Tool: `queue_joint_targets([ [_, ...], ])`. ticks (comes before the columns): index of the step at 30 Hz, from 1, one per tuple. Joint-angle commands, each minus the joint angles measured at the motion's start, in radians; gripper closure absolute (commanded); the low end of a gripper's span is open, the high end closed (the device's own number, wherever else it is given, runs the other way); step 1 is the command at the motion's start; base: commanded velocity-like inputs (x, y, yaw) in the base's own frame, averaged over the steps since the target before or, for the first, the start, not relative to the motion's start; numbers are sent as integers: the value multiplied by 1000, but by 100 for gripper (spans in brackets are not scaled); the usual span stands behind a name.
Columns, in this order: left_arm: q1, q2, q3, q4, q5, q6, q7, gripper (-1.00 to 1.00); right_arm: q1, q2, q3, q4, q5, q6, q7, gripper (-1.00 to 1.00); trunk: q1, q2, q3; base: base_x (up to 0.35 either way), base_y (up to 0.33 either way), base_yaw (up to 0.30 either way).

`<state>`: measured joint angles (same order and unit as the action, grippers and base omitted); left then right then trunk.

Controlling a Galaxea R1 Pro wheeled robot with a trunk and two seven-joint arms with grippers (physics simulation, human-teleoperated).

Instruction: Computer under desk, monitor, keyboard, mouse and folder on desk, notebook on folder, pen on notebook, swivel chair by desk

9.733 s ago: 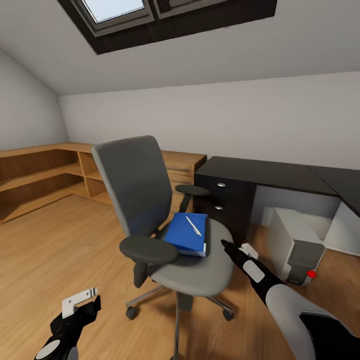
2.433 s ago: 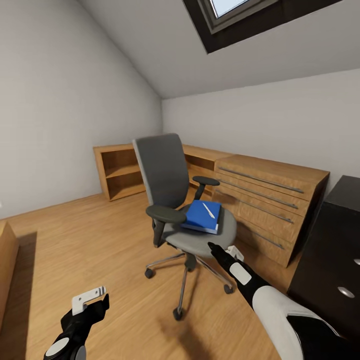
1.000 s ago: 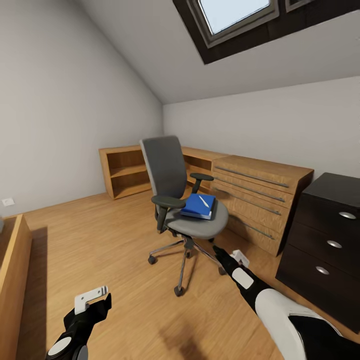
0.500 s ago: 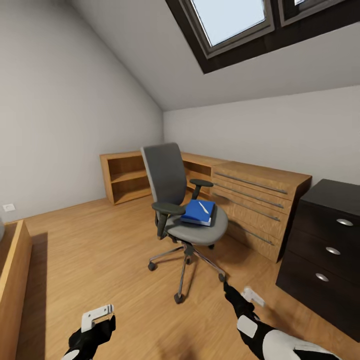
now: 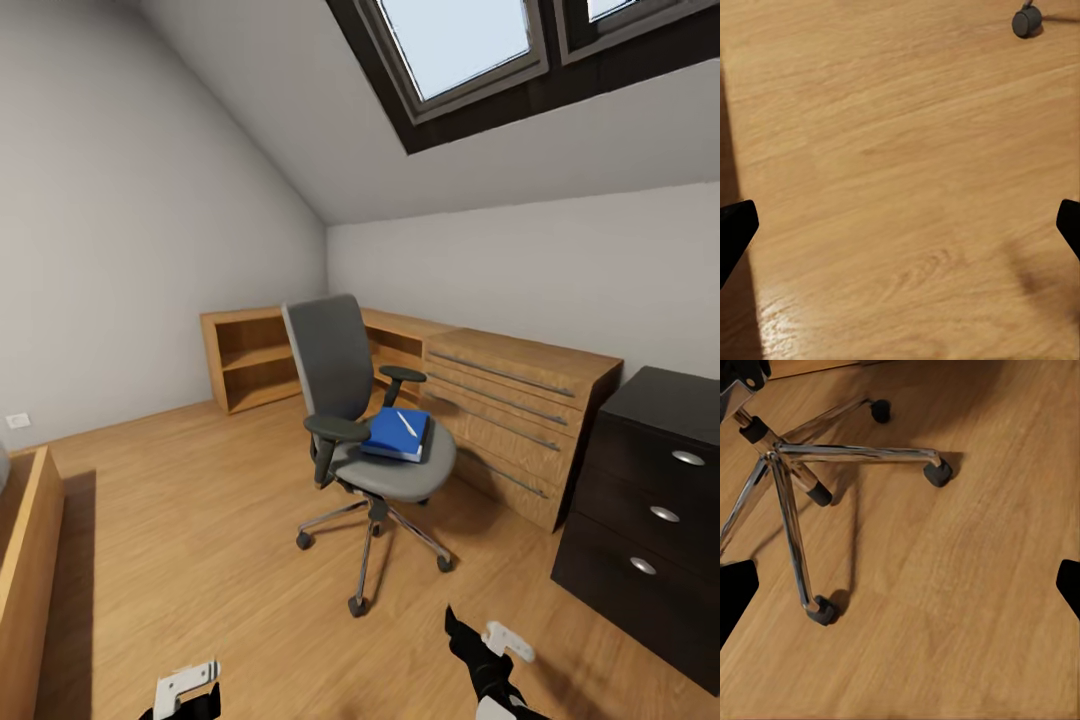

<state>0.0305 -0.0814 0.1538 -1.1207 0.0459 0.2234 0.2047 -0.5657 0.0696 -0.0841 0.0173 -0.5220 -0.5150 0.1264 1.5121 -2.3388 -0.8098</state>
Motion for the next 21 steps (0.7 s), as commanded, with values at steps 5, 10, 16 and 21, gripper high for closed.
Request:
queue_joint_targets([
  [5, 0, 1, 1, 27, 5, -13, 2, -100, 9, -1, -9, 1, 10, -5, 10, -100, -19, 35, 15, 0, 0, 0],
  [10, 0, 14, 2, 57, 6, -26, 3, -100, 15, 1, -8, 2, 103, -6, 6, -100, -39, 70, 31, 0, 0, 0],
  [16, 0, 15, -6, 224, 4, -164, 8, -100, 31, 3, -8, 4, 137, -92, 6, -100, -62, 112, 49, 0, 0, -80],
  [21, 0, 14, -6, 242, 5, -171, 6, -100, 32, 3, -8, 4, 138, -94, 6, -100, -81, 147, 65, 0, 0, -257],
])
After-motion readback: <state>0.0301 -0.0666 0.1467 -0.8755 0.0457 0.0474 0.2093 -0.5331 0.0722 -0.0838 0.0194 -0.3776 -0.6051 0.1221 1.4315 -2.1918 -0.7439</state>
